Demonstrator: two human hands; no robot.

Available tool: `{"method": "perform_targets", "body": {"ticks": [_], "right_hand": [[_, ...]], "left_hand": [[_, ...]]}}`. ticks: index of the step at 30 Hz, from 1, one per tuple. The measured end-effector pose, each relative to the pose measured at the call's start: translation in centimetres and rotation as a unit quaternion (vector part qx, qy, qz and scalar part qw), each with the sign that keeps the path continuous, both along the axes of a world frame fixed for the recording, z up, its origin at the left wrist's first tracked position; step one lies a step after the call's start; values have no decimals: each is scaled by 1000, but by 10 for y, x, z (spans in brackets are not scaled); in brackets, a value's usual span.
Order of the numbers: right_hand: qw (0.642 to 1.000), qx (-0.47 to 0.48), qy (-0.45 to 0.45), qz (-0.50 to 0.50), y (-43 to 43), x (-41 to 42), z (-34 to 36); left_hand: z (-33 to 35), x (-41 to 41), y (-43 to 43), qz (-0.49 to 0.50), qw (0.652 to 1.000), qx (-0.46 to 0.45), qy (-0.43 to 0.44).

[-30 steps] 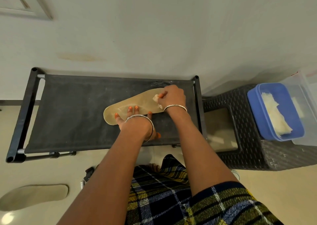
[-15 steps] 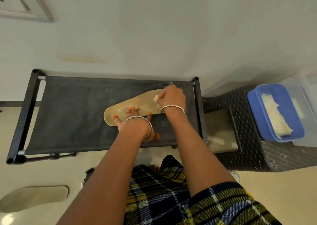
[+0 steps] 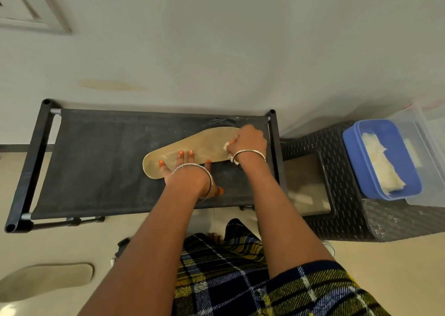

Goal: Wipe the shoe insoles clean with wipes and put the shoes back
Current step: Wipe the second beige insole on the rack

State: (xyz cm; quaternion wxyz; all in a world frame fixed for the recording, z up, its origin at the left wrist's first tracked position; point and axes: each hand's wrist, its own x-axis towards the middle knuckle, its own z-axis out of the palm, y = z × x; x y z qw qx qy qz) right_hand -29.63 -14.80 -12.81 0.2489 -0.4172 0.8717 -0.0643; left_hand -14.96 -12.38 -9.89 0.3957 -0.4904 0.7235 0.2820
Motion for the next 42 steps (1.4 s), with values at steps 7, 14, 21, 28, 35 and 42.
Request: {"method": "perform_targets", "body": {"ticks": [7,14,21,28,35,42], "right_hand": [[993,50,-87,67,-2,5,5],[981,-26,-183,-61,14,-32,27],[924,-149,-301,-184,27,-27,52],[860,-208,-355,-301,82,-5,84],[788,-254,-417,-374,64,-1,84],[821,-254,-383,-339,30,-2,67]], "left_hand": [[7,-8,-13,63,993,-79,55],[-1,-1,-29,178,928,-295,143],[-6,-1,-34,176,917,-334,128],[26,8,-34,353,854,-280,259],[25,7,-19,654,642,-152,370],[30,-15,1,805,460,136,348]]}}
